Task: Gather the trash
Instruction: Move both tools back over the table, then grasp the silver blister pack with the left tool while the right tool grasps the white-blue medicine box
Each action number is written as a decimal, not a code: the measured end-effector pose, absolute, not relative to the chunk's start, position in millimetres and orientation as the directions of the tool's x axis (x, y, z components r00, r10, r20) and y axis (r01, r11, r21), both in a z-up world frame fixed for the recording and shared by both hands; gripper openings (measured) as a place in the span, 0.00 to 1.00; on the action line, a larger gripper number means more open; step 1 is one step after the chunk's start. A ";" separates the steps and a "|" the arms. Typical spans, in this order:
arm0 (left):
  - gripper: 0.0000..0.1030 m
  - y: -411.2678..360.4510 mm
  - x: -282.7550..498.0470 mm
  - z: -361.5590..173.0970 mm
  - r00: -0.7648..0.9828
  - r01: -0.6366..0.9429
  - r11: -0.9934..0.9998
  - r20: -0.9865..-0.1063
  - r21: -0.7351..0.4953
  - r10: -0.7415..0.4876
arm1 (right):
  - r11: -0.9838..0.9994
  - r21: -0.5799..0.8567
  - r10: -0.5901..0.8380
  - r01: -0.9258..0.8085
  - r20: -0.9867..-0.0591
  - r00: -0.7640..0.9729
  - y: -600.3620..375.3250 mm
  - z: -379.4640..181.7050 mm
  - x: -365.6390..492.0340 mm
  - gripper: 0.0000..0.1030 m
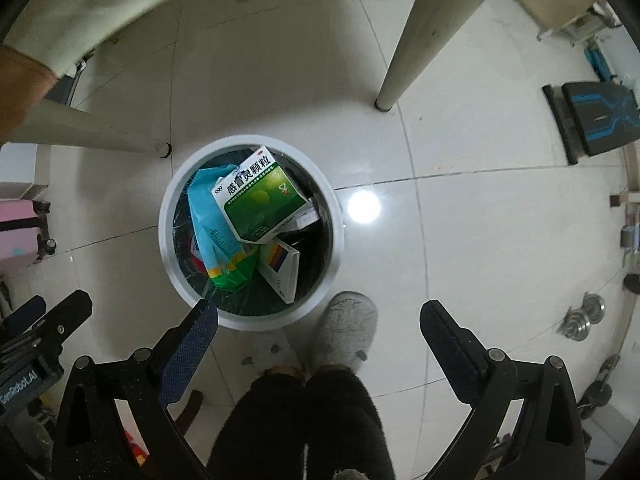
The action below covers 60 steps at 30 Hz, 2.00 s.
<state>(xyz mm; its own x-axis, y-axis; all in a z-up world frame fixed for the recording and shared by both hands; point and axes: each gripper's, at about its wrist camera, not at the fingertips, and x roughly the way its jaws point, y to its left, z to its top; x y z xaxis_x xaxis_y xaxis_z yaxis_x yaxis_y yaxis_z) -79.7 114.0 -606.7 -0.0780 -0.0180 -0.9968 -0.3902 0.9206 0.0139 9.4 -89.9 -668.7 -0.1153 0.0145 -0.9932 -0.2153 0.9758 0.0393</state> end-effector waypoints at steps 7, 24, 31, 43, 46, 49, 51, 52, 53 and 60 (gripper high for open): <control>0.95 109.2 -90.3 -546.8 -0.057 -0.389 0.921 -0.998 -0.008 -0.033 | 0.977 0.031 0.011 -0.213 -0.996 -0.093 -101.1 -600.0 -0.6 0.99; 0.95 100.6 -121.5 -360.5 0.044 -0.359 0.931 -0.998 -0.059 -0.047 | 0.977 0.078 0.077 -0.200 -0.997 -0.012 -119.5 -368.4 -34.5 0.99; 0.95 117.5 -96.2 -288.6 0.165 -0.369 0.925 -0.986 -0.091 -0.031 | 0.977 0.142 0.150 -0.162 -0.988 0.041 -120.3 -284.5 -18.2 0.99; 0.95 154.7 67.8 -231.3 0.316 -0.427 0.891 -0.949 -0.153 -0.011 | 0.986 0.131 0.146 -0.102 -0.977 0.157 -123.7 -218.6 155.6 0.99; 0.95 157.8 118.8 -235.2 0.294 -0.470 0.868 -0.956 -0.159 -0.016 | 0.980 0.103 0.126 -0.169 -0.983 0.133 -115.7 -227.1 219.8 0.99; 0.95 157.9 172.9 -251.0 0.258 -0.528 0.841 -0.966 -0.115 0.029 | 0.955 0.057 0.094 -0.291 -0.989 0.114 -96.5 -244.5 293.2 0.99; 0.95 160.6 210.7 -267.2 0.216 -0.579 0.813 -0.974 -0.069 0.071 | 0.919 0.033 0.077 -0.393 -0.992 0.095 -77.1 -258.6 344.8 0.99; 0.95 161.7 221.1 -270.0 0.197 -0.597 0.801 -0.977 -0.048 0.088 | 0.893 0.024 0.070 -0.449 -0.994 0.085 -65.3 -264.1 372.1 0.99; 0.95 165.4 238.1 -283.0 0.157 -0.635 0.773 -0.981 -0.013 0.112 | 0.864 0.012 0.058 -0.503 -0.995 0.076 -53.1 -269.6 393.7 0.99; 0.95 194.3 301.3 -337.8 -0.008 -0.798 0.597 -0.992 0.081 0.125 | 0.515 -0.085 -0.039 -0.853 -0.996 0.075 69.0 -313.6 537.8 0.99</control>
